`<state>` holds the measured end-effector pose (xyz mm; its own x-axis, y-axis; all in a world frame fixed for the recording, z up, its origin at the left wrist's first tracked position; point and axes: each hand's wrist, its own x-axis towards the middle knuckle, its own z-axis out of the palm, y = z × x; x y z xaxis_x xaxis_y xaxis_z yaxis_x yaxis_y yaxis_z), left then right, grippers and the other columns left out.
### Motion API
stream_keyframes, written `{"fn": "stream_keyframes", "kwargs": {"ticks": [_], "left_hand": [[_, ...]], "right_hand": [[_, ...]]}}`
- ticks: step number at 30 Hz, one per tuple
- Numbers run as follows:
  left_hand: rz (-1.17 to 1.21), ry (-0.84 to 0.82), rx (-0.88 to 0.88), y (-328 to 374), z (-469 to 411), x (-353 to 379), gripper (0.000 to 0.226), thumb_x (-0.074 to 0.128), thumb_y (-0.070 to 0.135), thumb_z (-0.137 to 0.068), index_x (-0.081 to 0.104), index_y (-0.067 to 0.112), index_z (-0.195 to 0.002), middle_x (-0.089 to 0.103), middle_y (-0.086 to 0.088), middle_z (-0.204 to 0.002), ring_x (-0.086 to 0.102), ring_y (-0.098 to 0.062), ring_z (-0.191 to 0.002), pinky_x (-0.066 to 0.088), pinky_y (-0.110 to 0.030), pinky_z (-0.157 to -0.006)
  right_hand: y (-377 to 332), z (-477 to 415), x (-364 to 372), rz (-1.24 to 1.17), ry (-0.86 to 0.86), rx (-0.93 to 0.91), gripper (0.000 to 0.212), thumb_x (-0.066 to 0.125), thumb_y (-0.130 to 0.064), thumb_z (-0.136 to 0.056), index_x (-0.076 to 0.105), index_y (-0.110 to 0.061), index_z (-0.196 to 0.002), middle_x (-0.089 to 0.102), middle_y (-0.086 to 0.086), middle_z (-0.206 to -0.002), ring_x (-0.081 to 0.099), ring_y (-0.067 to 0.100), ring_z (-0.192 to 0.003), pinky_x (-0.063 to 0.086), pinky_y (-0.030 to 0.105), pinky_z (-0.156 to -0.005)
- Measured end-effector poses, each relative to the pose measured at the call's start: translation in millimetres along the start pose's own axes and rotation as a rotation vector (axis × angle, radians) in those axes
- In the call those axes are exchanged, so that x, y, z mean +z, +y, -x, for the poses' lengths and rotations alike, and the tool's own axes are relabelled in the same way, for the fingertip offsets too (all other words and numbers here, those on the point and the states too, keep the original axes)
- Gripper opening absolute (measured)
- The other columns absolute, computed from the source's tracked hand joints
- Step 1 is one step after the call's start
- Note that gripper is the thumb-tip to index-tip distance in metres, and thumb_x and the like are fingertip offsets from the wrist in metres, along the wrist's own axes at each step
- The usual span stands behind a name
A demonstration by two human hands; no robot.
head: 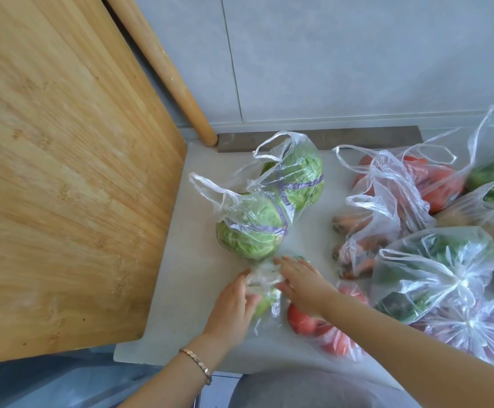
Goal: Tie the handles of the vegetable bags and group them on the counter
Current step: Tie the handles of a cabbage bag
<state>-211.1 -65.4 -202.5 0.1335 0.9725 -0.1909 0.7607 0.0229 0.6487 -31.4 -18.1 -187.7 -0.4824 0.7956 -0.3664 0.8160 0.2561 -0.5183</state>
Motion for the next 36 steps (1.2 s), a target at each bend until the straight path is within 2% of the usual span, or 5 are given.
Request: {"fn": "stream_keyframes", "kwargs": {"ticks": [5,9,23,31,36], "left_hand": [[0.856,0.353,-0.288,50.7,-14.4,-42.1,0.043,0.033,0.027,-0.098,0.064,0.018,-0.070,0.065,-0.003,-0.070,0.059,-0.014,-0.068,0.050,-0.027,-0.073],[1.186,0.270,-0.342,74.2,-28.5,-53.9,0.044,0.028,0.027,-0.099,0.028,0.015,-0.057,0.031,0.007,-0.041,0.027,-0.006,-0.037,0.029,-0.016,-0.038],[0.476,-0.283,-0.202,86.8,-24.1,-40.7,0.030,0.071,0.036,-0.063,0.048,0.029,-0.045,0.035,0.010,-0.059,0.038,-0.006,-0.065,0.029,-0.023,-0.064],[0.807,-0.054,-0.359,95.2,-23.7,-45.8,0.021,0.054,0.013,-0.091,0.066,0.019,-0.075,0.052,0.013,-0.039,0.047,0.003,-0.039,0.036,-0.008,-0.041],[0.896,0.023,-0.380,97.0,-21.3,-43.6,0.016,0.051,0.017,-0.092,0.064,0.012,-0.084,0.063,-0.007,-0.073,0.055,-0.014,-0.067,0.041,-0.010,-0.044]], "right_hand": [[-19.7,28.9,-44.2,-1.158,0.431,0.265,0.037,0.038,-0.022,-0.097,0.072,-0.012,-0.085,0.072,0.012,-0.096,0.063,0.024,-0.099,0.045,0.030,-0.092],[-30.0,27.7,-65.3,-1.793,0.520,0.268,0.053,0.032,-0.027,-0.099,0.038,-0.014,-0.047,0.036,-0.003,-0.041,0.040,0.013,-0.039,0.049,0.026,-0.052],[-42.6,18.4,-83.7,-1.904,0.465,0.269,0.043,0.037,-0.022,-0.098,0.031,-0.016,-0.056,0.028,-0.001,-0.049,0.033,0.013,-0.048,0.034,0.024,-0.054],[-39.7,35.2,-46.2,-1.232,0.306,0.172,0.017,0.051,-0.016,-0.092,0.067,-0.018,-0.095,0.066,-0.003,-0.101,0.059,-0.004,-0.087,0.044,0.008,-0.079],[-52.5,35.7,-33.4,-0.912,0.350,0.103,0.014,0.055,-0.014,-0.090,0.067,-0.018,-0.083,0.055,-0.027,-0.045,0.050,-0.014,-0.047,0.035,0.004,-0.052]]}}
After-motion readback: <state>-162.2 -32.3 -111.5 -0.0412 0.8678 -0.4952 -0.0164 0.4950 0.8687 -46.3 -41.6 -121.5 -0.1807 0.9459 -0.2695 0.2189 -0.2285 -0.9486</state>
